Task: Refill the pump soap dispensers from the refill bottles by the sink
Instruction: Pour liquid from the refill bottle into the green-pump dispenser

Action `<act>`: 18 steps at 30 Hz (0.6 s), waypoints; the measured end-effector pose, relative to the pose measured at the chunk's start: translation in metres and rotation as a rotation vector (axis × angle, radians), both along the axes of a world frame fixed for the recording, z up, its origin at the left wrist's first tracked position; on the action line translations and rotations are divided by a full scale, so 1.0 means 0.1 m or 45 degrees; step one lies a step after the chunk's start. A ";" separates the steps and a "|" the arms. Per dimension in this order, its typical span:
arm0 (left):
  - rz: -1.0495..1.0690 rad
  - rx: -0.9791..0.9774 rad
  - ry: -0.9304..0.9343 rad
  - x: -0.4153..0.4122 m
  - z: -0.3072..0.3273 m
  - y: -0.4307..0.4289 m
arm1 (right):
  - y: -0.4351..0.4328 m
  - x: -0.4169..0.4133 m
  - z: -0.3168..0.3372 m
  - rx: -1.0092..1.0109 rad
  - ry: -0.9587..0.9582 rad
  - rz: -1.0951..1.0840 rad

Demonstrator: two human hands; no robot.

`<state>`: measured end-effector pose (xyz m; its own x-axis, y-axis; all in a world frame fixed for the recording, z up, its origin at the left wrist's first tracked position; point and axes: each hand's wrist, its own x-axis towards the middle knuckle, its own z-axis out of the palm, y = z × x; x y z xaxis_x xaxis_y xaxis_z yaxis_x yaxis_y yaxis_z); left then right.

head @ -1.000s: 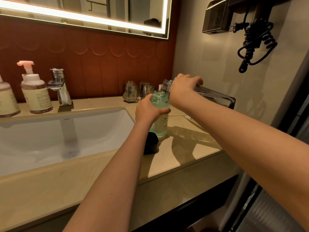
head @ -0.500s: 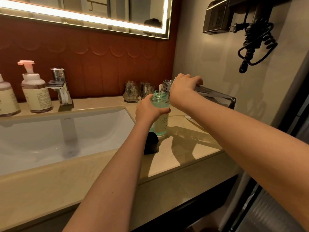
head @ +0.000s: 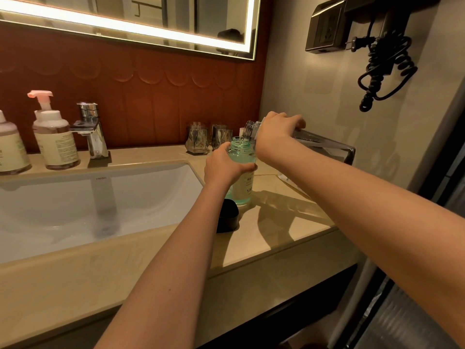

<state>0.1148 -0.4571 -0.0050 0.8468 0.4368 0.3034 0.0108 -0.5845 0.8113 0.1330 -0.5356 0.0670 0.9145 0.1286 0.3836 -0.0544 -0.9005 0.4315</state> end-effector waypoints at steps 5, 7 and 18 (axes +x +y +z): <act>-0.001 -0.010 -0.002 0.00 0.00 0.00 | 0.00 0.00 0.01 -0.019 0.005 0.006; 0.002 -0.004 -0.001 0.00 -0.01 0.00 | 0.01 0.01 0.00 -0.012 0.001 -0.009; 0.003 -0.003 0.000 0.01 -0.01 0.00 | 0.02 0.02 0.00 -0.006 -0.005 -0.024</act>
